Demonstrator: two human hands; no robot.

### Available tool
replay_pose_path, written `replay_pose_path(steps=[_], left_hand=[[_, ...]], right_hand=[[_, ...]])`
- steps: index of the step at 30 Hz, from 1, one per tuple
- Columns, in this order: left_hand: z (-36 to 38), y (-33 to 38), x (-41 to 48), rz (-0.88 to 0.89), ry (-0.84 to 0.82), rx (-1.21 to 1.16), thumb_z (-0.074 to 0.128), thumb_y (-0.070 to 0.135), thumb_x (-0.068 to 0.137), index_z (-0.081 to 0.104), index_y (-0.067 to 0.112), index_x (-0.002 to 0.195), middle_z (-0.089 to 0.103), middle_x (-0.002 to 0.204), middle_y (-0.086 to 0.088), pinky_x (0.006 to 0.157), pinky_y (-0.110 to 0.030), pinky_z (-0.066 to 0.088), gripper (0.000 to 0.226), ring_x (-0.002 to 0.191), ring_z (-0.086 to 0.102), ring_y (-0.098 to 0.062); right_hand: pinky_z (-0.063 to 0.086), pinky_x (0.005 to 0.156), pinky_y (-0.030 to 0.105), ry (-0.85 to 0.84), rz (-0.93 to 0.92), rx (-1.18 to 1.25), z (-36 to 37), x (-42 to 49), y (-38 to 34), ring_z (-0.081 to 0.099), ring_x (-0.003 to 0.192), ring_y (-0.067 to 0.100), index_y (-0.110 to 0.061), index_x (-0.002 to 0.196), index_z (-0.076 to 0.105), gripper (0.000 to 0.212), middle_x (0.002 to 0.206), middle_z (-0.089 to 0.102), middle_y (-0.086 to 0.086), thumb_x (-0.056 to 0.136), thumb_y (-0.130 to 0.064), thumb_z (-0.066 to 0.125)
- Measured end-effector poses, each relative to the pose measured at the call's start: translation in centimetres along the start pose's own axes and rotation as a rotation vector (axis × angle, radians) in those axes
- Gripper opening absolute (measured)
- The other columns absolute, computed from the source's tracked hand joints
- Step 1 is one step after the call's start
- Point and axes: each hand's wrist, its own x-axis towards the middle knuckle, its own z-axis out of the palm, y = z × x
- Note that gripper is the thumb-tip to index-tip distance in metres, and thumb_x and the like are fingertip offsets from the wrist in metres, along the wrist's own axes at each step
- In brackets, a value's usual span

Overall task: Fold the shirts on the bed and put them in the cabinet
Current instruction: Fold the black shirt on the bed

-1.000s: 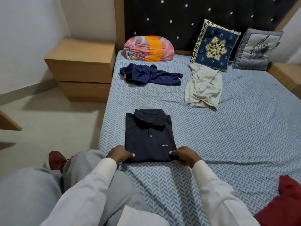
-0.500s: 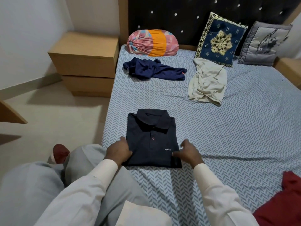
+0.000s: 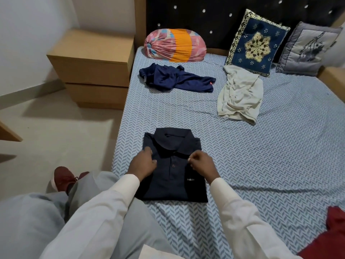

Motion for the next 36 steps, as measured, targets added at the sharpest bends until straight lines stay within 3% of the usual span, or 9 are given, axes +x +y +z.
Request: replay_pose_path(steps=[2,5,8,11,18,23,26,31,36], left_hand=[[-0.3,0.9,1.3,0.044,0.057,-0.139,0.058,0.02,0.089,0.051,0.01,0.12,0.06,0.111,-0.011,0.086,-0.038,0.049,0.033,0.102,0.059,-0.029],[-0.7,1.6,3.2,0.034,0.041,-0.242,0.052,0.01,0.093,0.048,0.005,0.132,0.047,0.127,-0.013,0.091,-0.032,0.042,0.04,0.111,0.055,-0.03],[-0.7,0.9,4.8,0.031,-0.046,-0.159,0.051,0.014,0.096,0.041,0.007,0.139,0.033,0.135,-0.01,0.095,-0.036,0.044,0.045,0.114,0.055,-0.033],[-0.7,-0.3,6.5,0.02,-0.101,-0.001,0.055,0.028,0.095,0.029,0.018,0.149,0.028,0.133,-0.004,0.087,-0.041,0.051,0.061,0.107,0.056,-0.029],[-0.4,-1.6,7.7,-0.071,-0.06,0.036,0.063,0.043,0.089,0.023,0.031,0.151,0.027,0.132,-0.007,0.092,-0.047,0.05,0.075,0.112,0.053,-0.038],[0.3,-0.8,5.8,-0.197,0.096,0.028,0.067,0.046,0.086,0.034,0.009,0.136,0.034,0.132,-0.014,0.092,-0.049,0.048,0.071,0.111,0.053,-0.044],[0.5,-0.9,3.8,-0.228,0.099,0.06,0.063,0.051,0.088,0.036,0.006,0.132,0.036,0.133,-0.017,0.091,-0.047,0.046,0.069,0.114,0.053,-0.043],[0.8,-3.1,0.1,-0.287,-0.031,0.039,0.06,0.064,0.084,0.042,0.013,0.13,0.046,0.131,-0.017,0.095,-0.046,0.046,0.071,0.119,0.052,-0.04],[1.1,-3.9,-2.4,-0.318,-0.198,0.022,0.065,0.065,0.072,0.06,0.018,0.122,0.055,0.128,-0.013,0.094,-0.038,0.051,0.069,0.113,0.06,-0.033]], right_hand=[[0.059,0.083,0.045,0.097,0.064,0.087,-0.6,2.2,0.1,0.071,0.079,0.02,-0.026,0.082,0.066,0.009,0.082,0.073,-0.004,0.076,-0.02,0.061],[0.055,0.093,0.048,0.094,0.076,0.097,-0.5,5.5,0.7,0.069,0.096,0.026,-0.022,0.102,0.067,0.024,0.103,0.073,0.003,0.081,-0.017,0.056],[0.05,0.1,0.045,0.063,0.065,0.043,-0.3,7.2,0.2,0.065,0.108,0.031,-0.011,0.122,0.064,0.04,0.12,0.066,0.011,0.084,-0.014,0.054],[0.041,0.109,0.039,0.013,0.037,-0.045,-0.1,8.1,-0.7,0.056,0.12,0.03,-0.005,0.135,0.056,0.044,0.134,0.048,0.016,0.091,-0.006,0.058],[0.038,0.112,0.035,-0.019,0.097,0.028,-0.2,8.6,-0.7,0.051,0.115,0.023,-0.01,0.137,0.049,0.046,0.133,0.036,0.011,0.092,-0.007,0.059],[0.04,0.11,0.037,-0.032,0.128,0.101,-0.6,8.5,-0.8,0.048,0.115,0.021,-0.01,0.144,0.041,0.055,0.133,0.038,0.011,0.091,-0.006,0.059],[0.045,0.107,0.04,0.031,0.13,0.179,-0.8,7.1,-0.3,0.053,0.116,0.021,-0.015,0.146,0.039,0.064,0.128,0.048,0.009,0.086,-0.009,0.062],[0.054,0.09,0.04,0.131,0.202,0.128,-0.9,2.2,2.5,0.063,0.096,0.024,-0.012,0.129,0.048,0.063,0.103,0.063,0.006,0.073,-0.026,0.072],[0.052,0.063,0.032,-0.072,0.308,0.122,-1.3,-2.6,4.0,0.067,0.085,0.024,-0.016,0.101,0.051,0.051,0.096,0.065,0.008,0.068,-0.042,0.079]])
